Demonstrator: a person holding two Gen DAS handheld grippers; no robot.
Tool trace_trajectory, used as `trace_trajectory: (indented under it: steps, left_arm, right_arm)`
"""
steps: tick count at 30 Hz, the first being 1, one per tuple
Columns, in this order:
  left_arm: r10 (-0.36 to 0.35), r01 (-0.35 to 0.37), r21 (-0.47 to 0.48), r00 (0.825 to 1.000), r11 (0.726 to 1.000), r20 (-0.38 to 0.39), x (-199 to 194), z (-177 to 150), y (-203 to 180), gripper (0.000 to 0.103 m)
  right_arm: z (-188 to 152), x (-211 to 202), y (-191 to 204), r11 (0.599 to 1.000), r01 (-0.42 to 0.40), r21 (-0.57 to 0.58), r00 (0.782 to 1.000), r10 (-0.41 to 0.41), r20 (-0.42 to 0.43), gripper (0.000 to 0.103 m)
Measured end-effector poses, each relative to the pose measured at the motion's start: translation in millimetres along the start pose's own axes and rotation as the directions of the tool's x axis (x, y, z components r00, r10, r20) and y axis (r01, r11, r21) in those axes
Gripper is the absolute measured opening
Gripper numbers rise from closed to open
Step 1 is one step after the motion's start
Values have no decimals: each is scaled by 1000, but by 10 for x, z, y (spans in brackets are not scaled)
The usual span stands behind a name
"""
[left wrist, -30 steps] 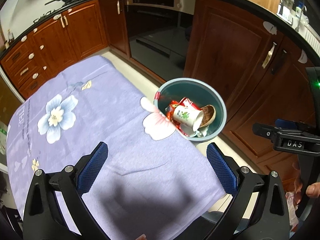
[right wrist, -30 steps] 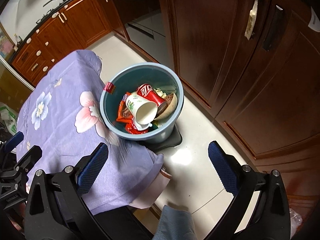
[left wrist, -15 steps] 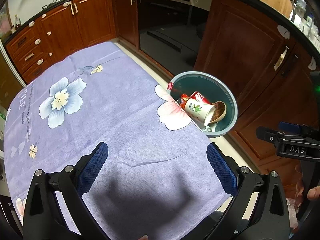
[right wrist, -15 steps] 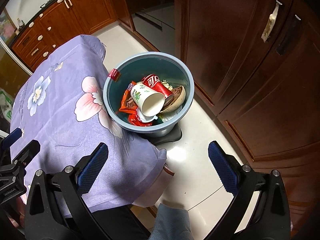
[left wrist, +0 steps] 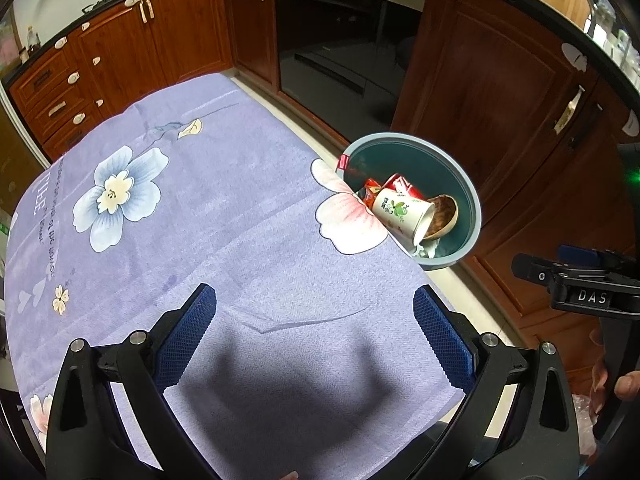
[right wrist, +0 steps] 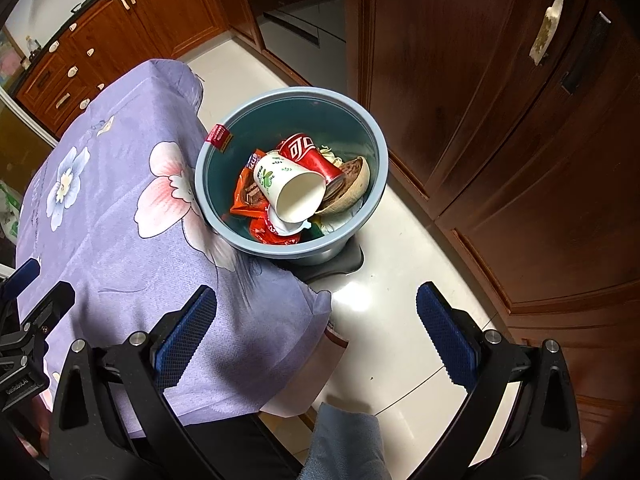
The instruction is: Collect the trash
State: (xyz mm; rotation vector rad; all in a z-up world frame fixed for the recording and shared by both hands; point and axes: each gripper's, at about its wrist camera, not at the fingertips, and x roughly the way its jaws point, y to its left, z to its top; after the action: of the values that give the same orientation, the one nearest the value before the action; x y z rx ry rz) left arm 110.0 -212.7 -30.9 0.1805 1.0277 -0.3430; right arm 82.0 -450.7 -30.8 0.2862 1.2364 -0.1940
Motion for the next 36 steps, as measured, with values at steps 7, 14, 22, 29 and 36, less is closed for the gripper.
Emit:
trace_trajectory:
  steps: [7,14,22,29,36]
  left_arm:
    - [2,-2,6,1000,1000,-15,53,3,-30,99]
    - [6,-6,23,1000,1000,-29,113,4,-67,99]
    - [17,-16,29,999,999,-39,186,14,-71,99]
    - [2,1,47,998,999,-69,284,9,-121,99]
    - [0,6,70,997,998,-83,342,-8,-188,99]
  right_arm:
    - [17,57,-26,1000,1,9,1000,-1,-13,96]
    - [32,122,-54,1000,-3,20,1000,4,-29,96]
    - [58,195,-94,999,-8,32,999,9,-44,96]
    - [69,261,-149,999,-9,51,998,12,-58,96]
    - [75,294,-192,998,-5,62,998,9,-64,96]
